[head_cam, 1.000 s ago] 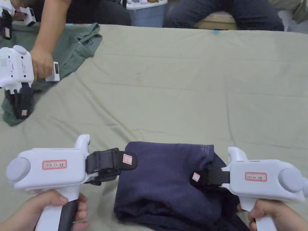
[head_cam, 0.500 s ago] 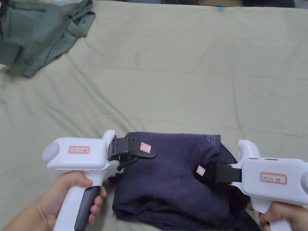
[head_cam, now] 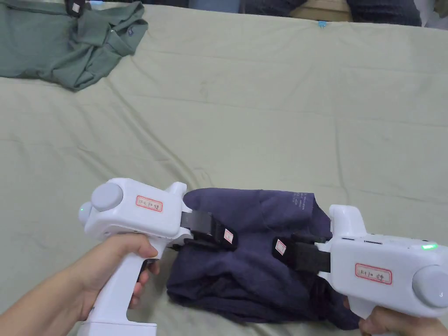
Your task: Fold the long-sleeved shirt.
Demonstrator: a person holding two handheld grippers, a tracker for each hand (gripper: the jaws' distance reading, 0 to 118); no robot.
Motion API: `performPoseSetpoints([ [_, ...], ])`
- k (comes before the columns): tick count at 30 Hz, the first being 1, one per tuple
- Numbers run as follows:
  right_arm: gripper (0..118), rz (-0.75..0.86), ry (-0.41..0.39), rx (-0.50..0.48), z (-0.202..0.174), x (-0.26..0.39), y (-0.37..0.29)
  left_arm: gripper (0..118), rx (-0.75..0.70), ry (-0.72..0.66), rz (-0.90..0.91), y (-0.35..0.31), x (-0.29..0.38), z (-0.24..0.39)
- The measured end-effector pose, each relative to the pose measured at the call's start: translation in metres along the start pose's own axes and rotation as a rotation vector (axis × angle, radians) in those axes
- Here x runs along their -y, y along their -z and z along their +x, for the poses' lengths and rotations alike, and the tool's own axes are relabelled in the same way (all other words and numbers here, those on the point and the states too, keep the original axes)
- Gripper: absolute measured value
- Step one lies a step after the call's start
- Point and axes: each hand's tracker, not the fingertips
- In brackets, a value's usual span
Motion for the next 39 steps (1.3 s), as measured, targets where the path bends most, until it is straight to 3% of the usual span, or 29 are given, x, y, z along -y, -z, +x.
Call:
performPoseSetpoints([
  [4,11,0.026,-0.114,-0.017,-0.05,-0.003,0.004,24,-0.102,0.074,-0.089,-0.028,-0.009,0.01],
  [8,11,0.079,-0.179,-0.059,-0.107,-0.006,0.028,24,-0.216,0.148,-0.089,-0.103,-0.012,-0.012],
  [16,11,0.004,-0.317,-0.174,-0.218,-0.003,0.122,24,-0.486,0.0,-0.009,-0.286,0.003,-0.111],
  [20,11,-0.018,-0.41,-0.182,-0.281,-0.004,0.172,24,-0.613,-0.062,-0.004,-0.357,0.003,-0.15],
  [24,11,-0.067,-0.433,-0.167,-0.337,-0.009,0.223,25,-0.711,-0.171,-0.003,-0.419,-0.001,-0.187],
  [25,11,-0.073,-0.432,-0.173,-0.349,-0.009,0.235,34,-0.76,-0.185,-0.003,-0.425,0.002,-0.192],
  [26,11,-0.091,-0.435,-0.168,-0.358,-0.009,0.246,60,-0.758,-0.158,-0.025,-0.428,0.002,-0.198],
  [27,11,-0.119,-0.442,-0.177,-0.367,-0.008,0.257,107,-0.844,-0.16,-0.037,-0.426,0.005,-0.2],
  [28,11,-0.143,-0.442,-0.192,-0.372,-0.006,0.263,118,-0.972,-0.146,-0.036,-0.423,0.007,-0.203],
  [29,11,-0.16,-0.451,-0.211,-0.375,-0.003,0.267,118,-1.115,-0.14,-0.008,-0.426,0.011,-0.209],
  [32,11,-0.137,-0.478,-0.197,-0.375,0.01,0.263,116,-0.976,-0.202,0.158,-0.436,0.025,-0.205],
  [34,11,-0.115,-0.475,-0.183,-0.364,0.018,0.248,116,-0.939,-0.151,0.213,-0.439,0.039,-0.19],
  [39,11,0.001,-0.456,-0.111,-0.332,0.004,0.183,116,-1.023,-0.026,0.285,-0.419,0.064,-0.121],
])
